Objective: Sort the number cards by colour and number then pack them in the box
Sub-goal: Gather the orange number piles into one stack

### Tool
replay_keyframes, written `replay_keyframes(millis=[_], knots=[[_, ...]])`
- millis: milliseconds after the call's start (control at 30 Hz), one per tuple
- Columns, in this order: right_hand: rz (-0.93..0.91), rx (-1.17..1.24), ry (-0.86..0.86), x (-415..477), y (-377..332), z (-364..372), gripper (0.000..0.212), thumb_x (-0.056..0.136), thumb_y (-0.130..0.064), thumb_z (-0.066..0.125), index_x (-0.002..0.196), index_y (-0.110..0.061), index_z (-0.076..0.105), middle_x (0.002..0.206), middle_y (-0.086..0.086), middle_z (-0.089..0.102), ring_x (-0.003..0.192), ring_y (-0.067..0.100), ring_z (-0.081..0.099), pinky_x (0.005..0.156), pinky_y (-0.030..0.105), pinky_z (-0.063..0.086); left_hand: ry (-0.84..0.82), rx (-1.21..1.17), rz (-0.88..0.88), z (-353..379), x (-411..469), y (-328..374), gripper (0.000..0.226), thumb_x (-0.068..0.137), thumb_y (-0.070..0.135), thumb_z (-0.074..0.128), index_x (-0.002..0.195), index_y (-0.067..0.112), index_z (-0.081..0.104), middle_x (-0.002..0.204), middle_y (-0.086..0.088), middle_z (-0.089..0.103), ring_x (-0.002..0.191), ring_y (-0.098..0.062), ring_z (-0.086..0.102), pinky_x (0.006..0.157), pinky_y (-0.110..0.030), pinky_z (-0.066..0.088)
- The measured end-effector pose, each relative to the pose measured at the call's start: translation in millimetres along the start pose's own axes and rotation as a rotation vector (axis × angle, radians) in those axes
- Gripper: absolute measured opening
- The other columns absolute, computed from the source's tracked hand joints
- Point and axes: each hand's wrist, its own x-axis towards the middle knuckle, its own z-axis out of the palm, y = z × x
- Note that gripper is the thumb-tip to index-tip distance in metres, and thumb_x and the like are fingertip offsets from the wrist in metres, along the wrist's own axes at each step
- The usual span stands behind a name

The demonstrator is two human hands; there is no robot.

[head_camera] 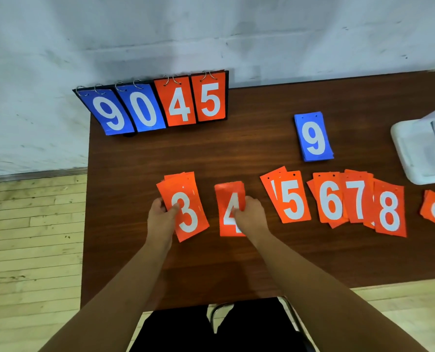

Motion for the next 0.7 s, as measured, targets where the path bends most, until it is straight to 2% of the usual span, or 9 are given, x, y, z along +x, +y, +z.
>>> replay_keyframes(millis=[100,167,233,300,400,500,600,667,700], knots=[[0.135,0.591,-0.150,-5,2,-27,0.042,0.091,-0.019,0.065,0.131,-0.012,0.056,0.125,0.003,0.063,0.115,0.026,0.061,0.097,0.043,0.050,-0.023,-0.008,-0.006,3,-1,1,0.053,0.084,0.028,0.074,0.131,0.015,0.052,0.122,-0.005,0.066,0.098,-0.024,0.069,0.085,-0.048,0.057],[0.113,0.698,-0.254,-7,5,-39,0.040,0.089,-0.020,0.068,0.128,-0.012,0.060,0.119,0.001,0.067,0.110,0.024,0.064,0.094,0.042,0.053,-0.065,0.017,-0.002,9,-5,4,0.057,0.081,0.032,0.077,0.130,0.017,0.053,0.118,-0.003,0.067,0.096,-0.023,0.070,0.084,-0.048,0.058],[0.061,0.603,-0.271,-9,4,-46,0.042,0.088,-0.024,0.069,0.128,-0.013,0.059,0.118,0.002,0.068,0.105,0.022,0.067,0.092,0.043,0.055,-0.134,0.015,0.005,19,-12,9,0.059,0.076,0.036,0.079,0.127,0.019,0.055,0.115,0.000,0.069,0.094,-0.022,0.071,0.083,-0.047,0.059],[0.037,0.486,-0.216,-10,1,-49,0.046,0.089,-0.029,0.068,0.131,-0.014,0.057,0.123,0.001,0.066,0.104,0.021,0.067,0.091,0.040,0.056,-0.227,-0.014,0.013,33,-20,13,0.057,0.074,0.033,0.082,0.123,0.018,0.057,0.112,-0.001,0.071,0.094,-0.020,0.072,0.083,-0.045,0.059],[-0.015,0.311,-0.131,-13,-2,-51,0.050,0.093,-0.034,0.063,0.137,-0.015,0.050,0.133,0.001,0.059,0.117,0.024,0.061,0.095,0.039,0.051,-0.337,-0.077,0.016,54,-35,16,0.045,0.078,0.022,0.078,0.119,0.013,0.060,0.112,-0.006,0.072,0.096,-0.022,0.072,0.086,-0.044,0.058],[-0.040,0.262,-0.167,-18,3,-51,0.055,0.093,-0.035,0.061,0.141,-0.016,0.043,0.140,0.003,0.053,0.124,0.025,0.055,0.100,0.041,0.049,-0.403,-0.080,0.048,72,-50,17,0.028,0.082,0.015,0.073,0.109,0.013,0.065,0.107,-0.008,0.074,0.095,-0.022,0.072,0.085,-0.038,0.058],[-0.076,0.258,-0.163,-17,13,-62,0.052,0.095,-0.040,0.057,0.139,-0.018,0.043,0.138,0.002,0.054,0.122,0.022,0.056,0.094,0.033,0.049,-0.414,-0.051,0.074,86,-57,16,0.029,0.083,0.015,0.073,0.112,0.013,0.067,0.106,-0.005,0.074,0.097,-0.022,0.072,0.086,-0.038,0.057],[-0.109,0.189,-0.054,-12,24,-76,0.048,0.097,-0.044,0.050,0.138,-0.019,0.046,0.139,0.003,0.052,0.124,0.020,0.054,0.094,0.031,0.048,-0.365,-0.039,0.068,93,-59,14,0.030,0.083,0.017,0.074,0.113,0.014,0.066,0.106,-0.006,0.074,0.097,-0.023,0.072,0.087,-0.041,0.057],[-0.128,0.078,0.044,-6,33,-83,0.047,0.098,-0.043,0.048,0.138,-0.019,0.046,0.142,0.004,0.048,0.129,0.021,0.049,0.098,0.033,0.045,-0.329,-0.046,0.058,96,-59,13,0.028,0.084,0.017,0.074,0.110,0.016,0.066,0.106,-0.006,0.074,0.096,-0.022,0.072,0.086,-0.041,0.057]])
